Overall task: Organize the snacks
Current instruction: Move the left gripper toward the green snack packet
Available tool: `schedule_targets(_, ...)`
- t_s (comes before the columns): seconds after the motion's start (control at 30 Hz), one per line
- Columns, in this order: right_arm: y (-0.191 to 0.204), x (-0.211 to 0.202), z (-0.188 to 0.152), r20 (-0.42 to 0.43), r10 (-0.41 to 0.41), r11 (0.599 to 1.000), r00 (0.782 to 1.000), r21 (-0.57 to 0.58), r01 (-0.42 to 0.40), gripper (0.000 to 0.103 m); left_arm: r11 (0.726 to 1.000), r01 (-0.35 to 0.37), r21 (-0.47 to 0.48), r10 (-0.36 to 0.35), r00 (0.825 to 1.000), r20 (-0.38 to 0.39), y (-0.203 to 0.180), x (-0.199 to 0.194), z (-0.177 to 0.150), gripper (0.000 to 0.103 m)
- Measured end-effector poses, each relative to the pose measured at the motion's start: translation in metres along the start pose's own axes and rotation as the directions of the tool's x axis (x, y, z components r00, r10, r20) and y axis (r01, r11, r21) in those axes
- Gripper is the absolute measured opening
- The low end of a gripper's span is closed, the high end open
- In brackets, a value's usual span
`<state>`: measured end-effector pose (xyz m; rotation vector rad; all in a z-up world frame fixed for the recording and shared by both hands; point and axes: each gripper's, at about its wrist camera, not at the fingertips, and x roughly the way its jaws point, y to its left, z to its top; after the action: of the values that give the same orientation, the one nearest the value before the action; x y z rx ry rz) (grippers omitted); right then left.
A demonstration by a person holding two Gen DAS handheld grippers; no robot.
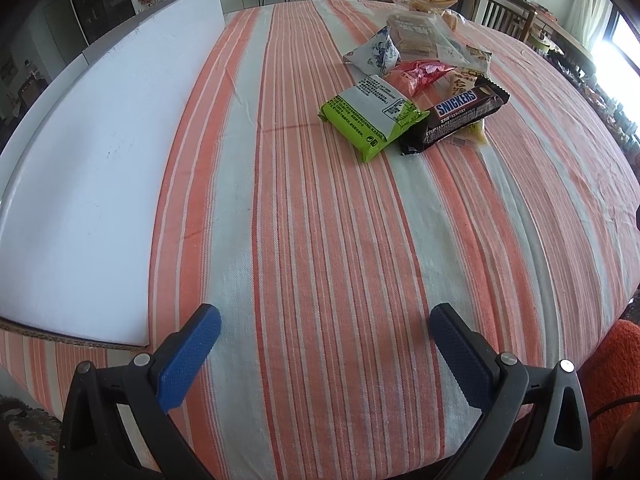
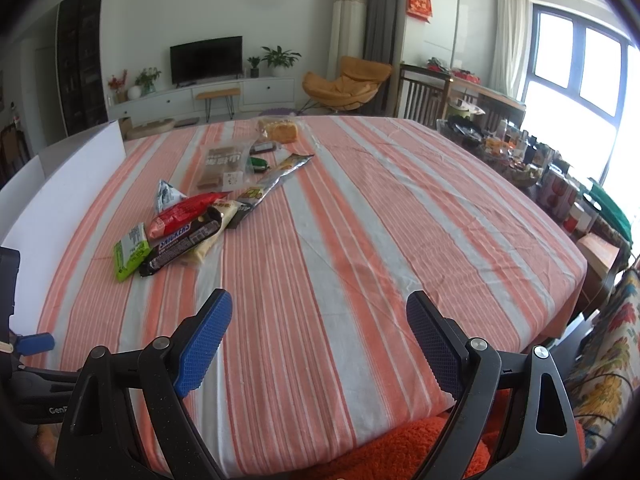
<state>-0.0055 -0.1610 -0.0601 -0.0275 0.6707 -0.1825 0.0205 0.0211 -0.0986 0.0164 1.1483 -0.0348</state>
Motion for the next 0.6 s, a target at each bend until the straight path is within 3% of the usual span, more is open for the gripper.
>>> schedule_targets(0.33, 0.000, 0.000, 0.000, 0.000, 0.001, 1.000, 1.000, 0.001, -0.001, 0.091, 1.000, 0.008, 0.018, -0.009, 1.000, 0.011, 0.000, 0.000, -0.002, 0.103)
schedule_targets(0.47, 0.000, 0.000, 0.000, -0.002, 0.002, 1.000, 1.000, 0.002, -0.002, 0.091, 0.998, 0.026, 0.051, -0.025, 1.000, -0.018, 0.000, 0.001, 0.002, 0.103)
schedule_targets(0.53, 0.000, 0.000, 0.000, -0.003, 0.002, 1.000, 1.000, 0.004, -0.002, 0.091, 0.996, 0.052, 0.066, -0.049, 0.998, -0.048, 0.001, 0.001, 0.005, 0.103)
schedule_targets(0.6, 0.000, 0.001, 0.000, -0.005, 0.004, 1.000, 1.000, 0.007, -0.004, 0.091, 0.991, 0.121, 0.050, -0.118, 0.992, -0.050, 0.007, -0.007, 0.009, 0.103)
